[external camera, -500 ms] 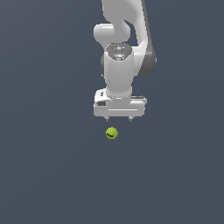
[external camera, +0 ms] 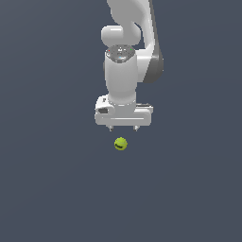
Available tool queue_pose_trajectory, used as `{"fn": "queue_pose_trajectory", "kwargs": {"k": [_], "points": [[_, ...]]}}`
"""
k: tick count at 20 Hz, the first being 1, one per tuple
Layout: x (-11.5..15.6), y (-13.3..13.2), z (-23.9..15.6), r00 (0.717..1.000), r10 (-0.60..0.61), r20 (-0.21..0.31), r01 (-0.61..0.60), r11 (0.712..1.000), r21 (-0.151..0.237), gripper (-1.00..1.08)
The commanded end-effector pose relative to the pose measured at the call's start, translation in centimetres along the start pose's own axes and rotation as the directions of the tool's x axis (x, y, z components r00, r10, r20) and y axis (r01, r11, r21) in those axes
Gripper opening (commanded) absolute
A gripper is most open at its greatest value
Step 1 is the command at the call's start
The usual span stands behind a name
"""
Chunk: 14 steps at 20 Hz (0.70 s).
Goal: Pick up the object and move it to a goal position.
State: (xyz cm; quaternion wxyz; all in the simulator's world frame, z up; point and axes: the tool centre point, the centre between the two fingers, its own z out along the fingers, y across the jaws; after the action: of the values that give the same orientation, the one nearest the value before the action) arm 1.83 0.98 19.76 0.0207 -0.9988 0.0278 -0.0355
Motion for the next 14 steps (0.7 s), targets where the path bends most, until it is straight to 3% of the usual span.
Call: {"fn": "queue_pose_trajectory", "kwargs": {"k": [1, 14], "points": [[0.2, 0.7, -0.2, 1.0, 0.013, -0.007, -0.013, 1.0, -0.002, 1.0], [-0.1, 0.9, 1.2, 0.998, -0.062, 0.004, 0.062, 0.998, -0.01, 1.0]]}}
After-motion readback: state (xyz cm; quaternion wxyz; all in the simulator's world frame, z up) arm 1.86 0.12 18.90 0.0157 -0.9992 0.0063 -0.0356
